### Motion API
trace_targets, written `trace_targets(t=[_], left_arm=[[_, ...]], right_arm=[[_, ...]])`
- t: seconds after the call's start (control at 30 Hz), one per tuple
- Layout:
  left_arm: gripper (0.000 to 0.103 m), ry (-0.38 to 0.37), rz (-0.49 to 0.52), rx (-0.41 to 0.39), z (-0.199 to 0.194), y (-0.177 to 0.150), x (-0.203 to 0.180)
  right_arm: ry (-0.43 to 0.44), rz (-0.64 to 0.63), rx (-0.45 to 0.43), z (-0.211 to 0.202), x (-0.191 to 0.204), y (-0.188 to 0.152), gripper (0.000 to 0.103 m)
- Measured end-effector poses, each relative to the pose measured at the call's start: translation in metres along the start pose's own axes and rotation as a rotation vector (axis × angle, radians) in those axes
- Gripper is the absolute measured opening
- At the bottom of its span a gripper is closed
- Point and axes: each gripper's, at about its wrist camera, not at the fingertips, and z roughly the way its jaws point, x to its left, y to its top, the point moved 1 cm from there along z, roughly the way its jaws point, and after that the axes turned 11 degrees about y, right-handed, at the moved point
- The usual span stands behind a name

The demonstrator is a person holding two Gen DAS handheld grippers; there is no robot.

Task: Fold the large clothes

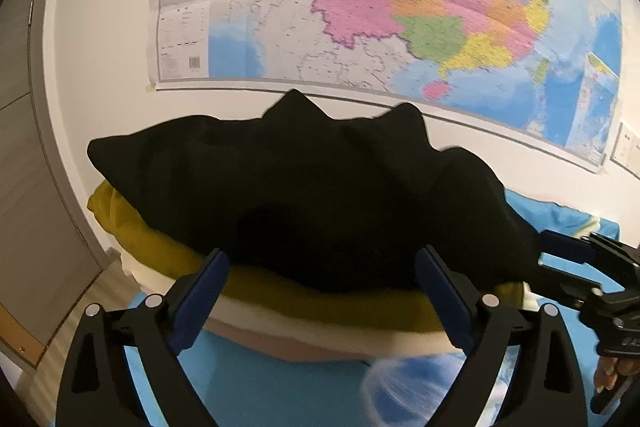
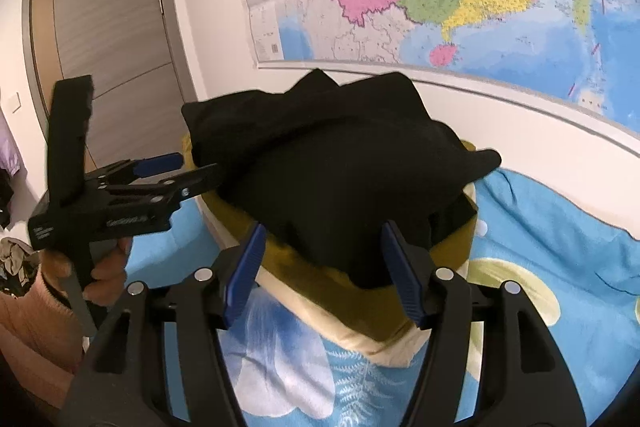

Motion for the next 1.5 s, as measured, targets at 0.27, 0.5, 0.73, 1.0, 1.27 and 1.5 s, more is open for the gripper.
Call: trace_targets(t=[0.27, 0.5, 0.73, 1.0, 1.27, 1.5], left_arm=[[0.096, -0.01, -0.004, 0.029, -0.017, -0.019, -0.012], [0.096, 0.013, -0.037, 0.05, -0.029, -0.036, -0.016], [0.096, 0.049, -0.039, 0.074, -0.047, -0.06, -0.02], [0.096, 0.088, -0.087, 0.103, -0.06, -0.078, -0.013], [0.096, 0.118, -0.078, 0.095, -0.072, -0.083, -0.013], [0.096, 0.126, -0.053, 0.072, -0.084, -0.086, -0.017]], right_arm=[[0.011, 0.026, -0.002, -0.008, 0.004, -0.013, 0.062], [0.005, 0.032, -0.018, -0.019, 0.015, -0.028, 0.077], [-0.035, 0.055, -0.023, -0.027, 0.031, -0.057, 0.095], [-0.07, 0.041, -0.038, -0.036, 0.047, -0.076, 0.097], [-0.077, 0.024, -0.057, -0.049, 0.061, -0.087, 0.097], [-0.078, 0.027, -0.07, -0.057, 0.069, -0.094, 0.097]])
